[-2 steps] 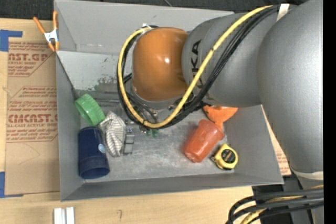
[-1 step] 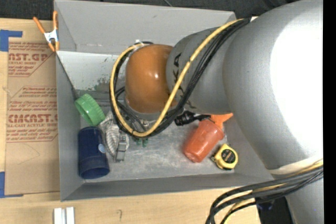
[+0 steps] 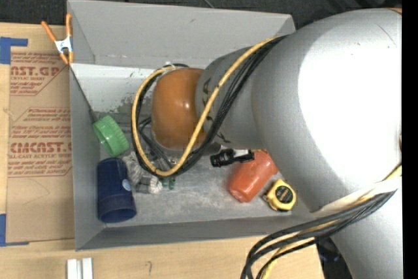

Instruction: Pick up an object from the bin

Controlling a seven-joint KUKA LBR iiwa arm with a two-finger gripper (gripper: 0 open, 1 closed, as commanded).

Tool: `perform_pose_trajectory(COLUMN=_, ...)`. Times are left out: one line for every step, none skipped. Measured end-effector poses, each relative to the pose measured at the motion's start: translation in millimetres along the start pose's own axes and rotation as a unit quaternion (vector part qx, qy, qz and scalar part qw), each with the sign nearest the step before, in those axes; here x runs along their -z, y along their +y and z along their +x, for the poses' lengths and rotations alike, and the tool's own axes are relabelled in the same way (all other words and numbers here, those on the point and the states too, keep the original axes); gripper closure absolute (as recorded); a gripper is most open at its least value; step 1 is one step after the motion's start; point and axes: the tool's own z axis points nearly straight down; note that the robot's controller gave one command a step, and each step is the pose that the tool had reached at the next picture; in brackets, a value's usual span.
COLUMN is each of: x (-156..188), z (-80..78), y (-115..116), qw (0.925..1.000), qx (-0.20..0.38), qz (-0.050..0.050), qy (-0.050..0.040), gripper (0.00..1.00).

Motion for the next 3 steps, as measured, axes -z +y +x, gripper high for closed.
perform_pose_trajectory(x=6.4, z=0.3, y=-0.9, qw=1.0000, qx=-0.007, qz=0.001, qy=0.0021, gripper=1.00)
perform_pose_trajectory(x=54.5, z=1.3, y=-5.2, qw=0.9999, qx=-0.008, qz=0.004, qy=0.0061, gripper=1.00)
perform_pose_trajectory(x=164.9, z=-16.9, y=-6.5, qw=1.0000, qx=0.007, qz=0.001, qy=0.0020, gripper=1.00)
